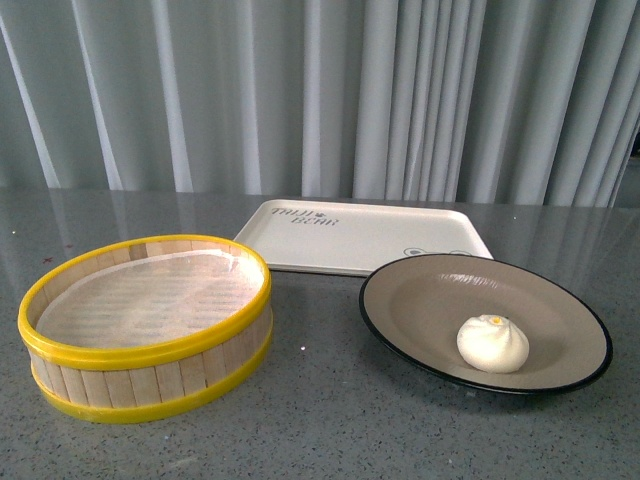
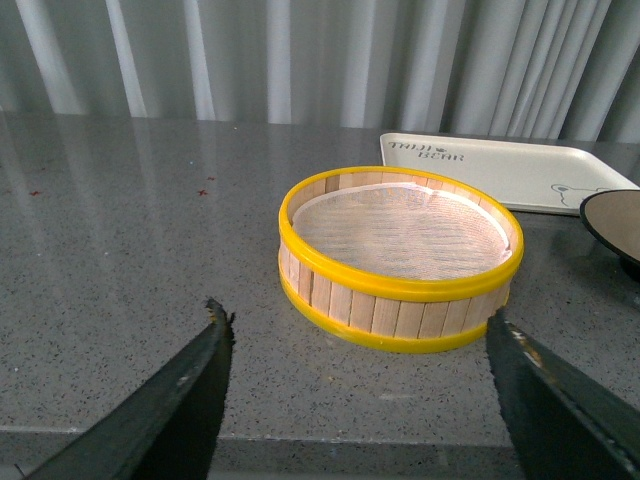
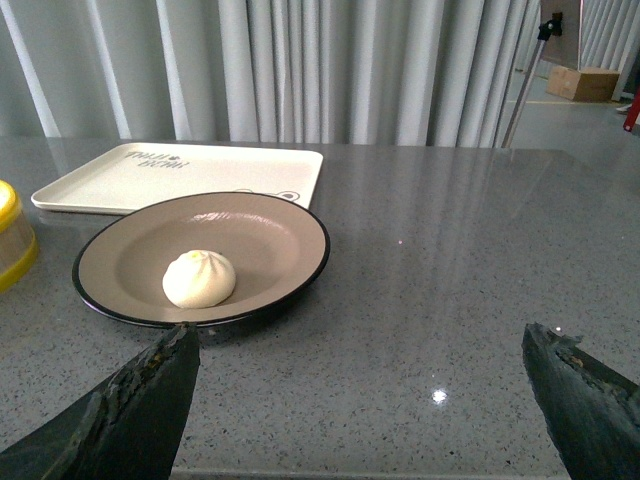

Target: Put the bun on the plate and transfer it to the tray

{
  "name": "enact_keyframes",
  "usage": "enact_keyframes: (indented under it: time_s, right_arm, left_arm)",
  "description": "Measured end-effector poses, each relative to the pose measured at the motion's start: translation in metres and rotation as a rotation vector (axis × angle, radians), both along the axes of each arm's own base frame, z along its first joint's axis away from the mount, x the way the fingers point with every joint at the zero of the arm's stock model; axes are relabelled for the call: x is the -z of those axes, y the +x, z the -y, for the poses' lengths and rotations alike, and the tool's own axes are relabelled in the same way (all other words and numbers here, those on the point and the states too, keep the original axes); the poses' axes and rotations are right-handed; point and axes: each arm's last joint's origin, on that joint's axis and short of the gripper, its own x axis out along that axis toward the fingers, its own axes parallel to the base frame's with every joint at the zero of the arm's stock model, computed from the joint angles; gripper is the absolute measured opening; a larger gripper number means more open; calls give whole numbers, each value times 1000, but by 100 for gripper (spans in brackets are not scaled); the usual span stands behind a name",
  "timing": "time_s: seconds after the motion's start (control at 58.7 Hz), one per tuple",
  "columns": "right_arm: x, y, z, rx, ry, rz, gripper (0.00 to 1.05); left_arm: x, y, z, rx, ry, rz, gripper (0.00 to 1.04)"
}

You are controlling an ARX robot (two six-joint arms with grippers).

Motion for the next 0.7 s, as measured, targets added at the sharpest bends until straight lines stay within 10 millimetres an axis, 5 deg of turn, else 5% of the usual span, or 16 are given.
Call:
enact_keyframes:
  time_s: [0.102,0.529,0.699]
  right_arm:
    - [0,0,0,0,0,0,96]
    - [0,0,0,0,0,0,96]
    - [-11,29,-9,161,498,-152,96]
  left_arm:
    - [0,0,0,0,1,0,100]
    - [0,0,0,0,0,0,98]
    - [0,0,0,0,0,0,98]
